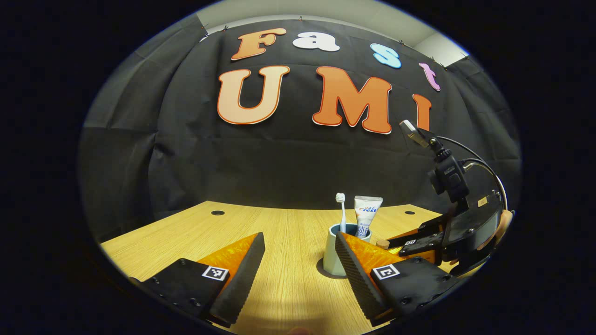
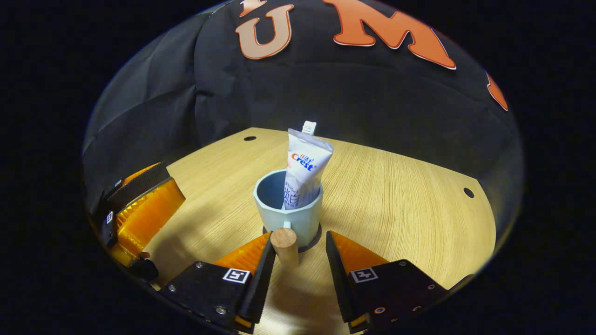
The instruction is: Put the toothbrush and toothpaste on the desktop into the cup, then pick up the cup and place it on the coaster on the desktop.
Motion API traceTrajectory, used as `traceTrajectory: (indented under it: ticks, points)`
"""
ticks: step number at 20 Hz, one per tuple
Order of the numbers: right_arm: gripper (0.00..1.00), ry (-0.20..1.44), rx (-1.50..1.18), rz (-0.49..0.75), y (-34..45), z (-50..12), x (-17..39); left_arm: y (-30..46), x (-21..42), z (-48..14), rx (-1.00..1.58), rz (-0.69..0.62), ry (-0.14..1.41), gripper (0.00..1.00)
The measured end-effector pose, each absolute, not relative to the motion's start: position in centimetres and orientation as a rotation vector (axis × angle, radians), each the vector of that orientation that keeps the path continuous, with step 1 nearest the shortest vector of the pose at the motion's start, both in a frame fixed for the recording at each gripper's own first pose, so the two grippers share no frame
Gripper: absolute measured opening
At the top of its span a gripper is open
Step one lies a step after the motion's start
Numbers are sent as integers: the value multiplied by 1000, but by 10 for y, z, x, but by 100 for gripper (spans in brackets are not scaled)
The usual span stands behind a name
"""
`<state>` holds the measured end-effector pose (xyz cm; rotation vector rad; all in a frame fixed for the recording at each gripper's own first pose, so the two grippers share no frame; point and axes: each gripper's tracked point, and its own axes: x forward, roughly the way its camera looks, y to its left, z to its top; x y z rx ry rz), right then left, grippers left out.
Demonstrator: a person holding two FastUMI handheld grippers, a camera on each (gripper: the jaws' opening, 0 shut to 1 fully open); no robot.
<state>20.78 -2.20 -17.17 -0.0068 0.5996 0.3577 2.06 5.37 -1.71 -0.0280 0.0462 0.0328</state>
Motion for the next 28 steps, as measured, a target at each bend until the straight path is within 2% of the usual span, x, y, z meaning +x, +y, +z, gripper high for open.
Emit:
traceTrajectory:
  ticks: [4, 6, 7, 9, 13, 14, 16, 17, 18, 19, 21, 23, 24, 27, 28]
  points:
    - [74, 494, -42, 368, -28, -152, 207, 46, 29, -3, -6, 30, 18, 96]
    - [72, 432, -64, 381, -31, -140, 203, 40, 32, 4, -1, 20, 3, 100]
    - [76, 402, -70, 386, -32, -132, 202, 37, 33, 7, 2, 15, -3, 96]
    - [76, 323, -51, 385, -37, -111, 202, 32, 37, 13, 3, 10, -16, 100]
    - [76, 188, -11, 345, -62, -76, 205, 21, 44, 27, 16, -2, -47, 96]
    - [76, 168, -5, 336, -67, -73, 206, 18, 47, 32, 21, -5, -60, 100]
    - [77, 140, 8, 311, -79, -68, 208, 11, 54, 45, 35, -11, -91, 100]
    - [77, 121, 13, 292, -86, -65, 210, 7, 57, 52, 43, -13, -111, 96]
    - [77, 100, 18, 269, -95, -61, 211, 4, 61, 59, 51, -14, -133, 100]
    - [77, 75, 22, 248, -104, -55, 214, 0, 66, 65, 59, -23, -150, 96]
    - [77, 24, 19, 211, -119, -44, 222, -8, 73, 76, 85, -28, -176, 96]
    - [76, -6, 13, 175, -136, -36, 227, -18, 81, 85, 89, -45, -204, 96]
    - [77, -15, 7, 158, -142, -35, 230, -26, 83, 88, 80, -63, -219, 100]
    - [77, -54, -19, 125, -153, -29, 233, -38, 87, 91, 37, -92, -239, 100]
    - [77, -71, -28, 123, -153, -25, 235, -40, 88, 87, 25, -99, -230, 96]
